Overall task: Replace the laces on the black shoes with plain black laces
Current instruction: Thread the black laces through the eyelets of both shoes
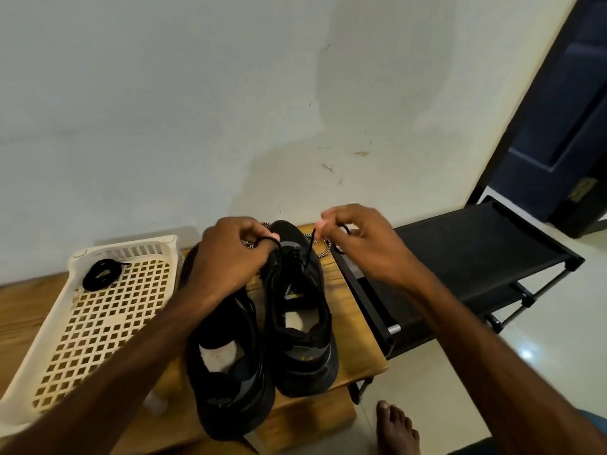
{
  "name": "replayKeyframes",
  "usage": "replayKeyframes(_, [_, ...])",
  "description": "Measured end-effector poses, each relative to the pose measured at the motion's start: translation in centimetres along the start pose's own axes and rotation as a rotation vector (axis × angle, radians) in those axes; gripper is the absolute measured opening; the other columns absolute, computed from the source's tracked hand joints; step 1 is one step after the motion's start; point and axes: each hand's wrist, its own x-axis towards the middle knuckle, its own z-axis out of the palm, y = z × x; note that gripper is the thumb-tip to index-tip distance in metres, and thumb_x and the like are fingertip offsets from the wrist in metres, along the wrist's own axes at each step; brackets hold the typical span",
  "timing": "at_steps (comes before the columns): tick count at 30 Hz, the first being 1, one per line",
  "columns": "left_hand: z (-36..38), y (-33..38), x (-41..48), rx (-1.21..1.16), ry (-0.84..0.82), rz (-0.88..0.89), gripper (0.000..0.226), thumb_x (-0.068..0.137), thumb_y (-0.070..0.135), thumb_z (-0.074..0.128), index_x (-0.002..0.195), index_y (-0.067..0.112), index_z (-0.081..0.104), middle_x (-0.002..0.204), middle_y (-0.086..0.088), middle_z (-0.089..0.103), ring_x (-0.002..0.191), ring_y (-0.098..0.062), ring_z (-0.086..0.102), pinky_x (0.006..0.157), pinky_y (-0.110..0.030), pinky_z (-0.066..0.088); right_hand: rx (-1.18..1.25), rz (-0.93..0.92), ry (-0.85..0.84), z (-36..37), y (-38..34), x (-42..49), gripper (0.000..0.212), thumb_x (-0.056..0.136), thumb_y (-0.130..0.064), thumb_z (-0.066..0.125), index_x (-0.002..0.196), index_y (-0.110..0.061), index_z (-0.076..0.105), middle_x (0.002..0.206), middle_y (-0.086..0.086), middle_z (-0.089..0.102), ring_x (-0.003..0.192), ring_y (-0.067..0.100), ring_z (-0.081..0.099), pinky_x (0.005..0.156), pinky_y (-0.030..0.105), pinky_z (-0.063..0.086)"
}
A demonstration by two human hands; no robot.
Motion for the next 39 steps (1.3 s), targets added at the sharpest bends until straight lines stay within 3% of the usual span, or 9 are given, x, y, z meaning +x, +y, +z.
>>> replayKeyframes(3, [1.0, -0.6, -0.3, 0.147, -0.129, -0.01, 0.004, 0.082, 0.03, 0.082, 0.082, 0.032, 0.078, 0.073, 0.02, 0.07, 0.069, 0.008, 0.065, 0.066, -0.009, 0.046, 1.121, 0.112, 0.003, -1.0, -1.1, 0.0, 0.019, 0.103, -0.027, 0.055, 0.095, -0.015, 0.067, 0.119, 0.007, 0.075, 0.11, 0.017, 0.072, 0.094, 0.037, 0.057])
replayKeyframes(5, [1.0, -0.6, -0.5, 0.159, -0.144, -0.02, 0.004, 0.083, 0.03, 0.081, 0.084, 0.032, 0.079, 0.074, 0.022, 0.069, 0.07, 0.007, 0.064, 0.069, -0.013, 0.05, 1.392, 0.195, 0.075, -1.3, -1.1, -0.1, 0.019, 0.104, -0.029, 0.056, 0.096, -0.014, 0.065, 0.113, 0.011, 0.075, 0.086, 0.015, 0.072, 0.07, 0.028, 0.06])
replayKeyframes(8, [0.6, 0.0, -0.6, 0.067, -0.122, 0.016, 0.008, 0.082, 0.024, 0.083, 0.085, 0.031, 0.079, 0.066, 0.021, 0.069, 0.061, 0.0, 0.066, 0.057, -0.004, 0.044, 0.521, 0.238, 0.104, -0.2, -0.3, -0.5, 0.019, 0.097, -0.029, 0.067, 0.094, -0.013, 0.076, 0.099, 0.0, 0.079, 0.067, 0.008, 0.061, 0.054, 0.018, 0.049])
replayKeyframes(10, [0.7, 0.5, -1.0, -0.003, -0.12, 0.039, 0.011, 0.082, 0.018, 0.082, 0.086, 0.028, 0.079, 0.067, 0.017, 0.072, 0.061, -0.003, 0.068, 0.059, -0.005, 0.048, -0.176, 0.149, 0.0, 1.4, 0.6, -0.8, 0.011, 0.093, -0.026, 0.073, 0.097, -0.02, 0.081, 0.097, -0.005, 0.079, 0.079, 0.007, 0.069, 0.071, 0.023, 0.059])
replayKeyframes(12, [1.1, 0.8, -1.3, -0.039, -0.117, 0.036, 0.011, 0.084, 0.015, 0.08, 0.089, 0.025, 0.079, 0.073, 0.014, 0.074, 0.063, -0.003, 0.069, 0.062, -0.009, 0.053, -0.394, 0.139, -0.104, 2.9, 1.0, -0.8, 0.016, 0.092, -0.023, 0.076, 0.106, -0.022, 0.081, 0.103, -0.004, 0.078, 0.089, 0.01, 0.072, 0.086, 0.033, 0.061])
replayKeyframes(23, [2.6, 0.0, -1.7, 0.1, -0.143, 0.043, 0.016, 0.086, 0.02, 0.08, 0.101, 0.022, 0.076, 0.076, 0.011, 0.069, 0.065, 0.001, 0.064, 0.076, -0.023, 0.059, 0.142, -0.042, 0.195, -1.2, -0.7, 0.3, 0.014, 0.093, -0.018, 0.074, 0.103, -0.011, 0.08, 0.086, -0.003, 0.079, 0.09, 0.002, 0.074, 0.092, 0.02, 0.056])
replayKeyframes(31, [1.8, 0.0, -3.4, 0.195, -0.052, 0.098, 0.024, 0.077, 0.033, 0.086, 0.096, 0.028, 0.072, 0.082, 0.015, 0.064, 0.066, 0.001, 0.061, 0.074, -0.023, 0.055, -0.444, 0.06, -0.226, 0.0, 0.3, 0.0, 0.037, 0.107, -0.033, 0.052, 0.085, -0.013, 0.075, 0.074, 0.006, 0.065, 0.061, 0.011, 0.052, 0.059, 0.026, 0.04])
replayKeyframes(35, [1.5, 0.0, -4.2, 0.213, 0.011, 0.066, 0.022, 0.077, 0.037, 0.087, 0.088, 0.026, 0.071, 0.078, 0.015, 0.066, 0.071, 0.003, 0.061, 0.067, -0.012, 0.048, -0.462, -0.02, -0.092, 0.9, -0.5, 0.1, 0.036, 0.106, -0.038, 0.049, 0.098, -0.018, 0.078, 0.1, 0.002, 0.073, 0.097, 0.015, 0.066, 0.09, 0.04, 0.052])
replayKeyframes(39, [1.6, 0.3, -4.5, 0.242, -0.007, -0.016, 0.02, 0.082, 0.042, 0.082, 0.087, 0.024, 0.076, 0.072, 0.013, 0.068, 0.067, -0.001, 0.065, 0.069, -0.022, 0.058, -0.146, 0.006, 0.037, 1.2, -0.7, 0.2, 0.044, 0.109, -0.039, 0.045, 0.085, -0.016, 0.074, 0.064, -0.004, 0.07, 0.061, 0.001, 0.065, 0.066, 0.017, 0.046])
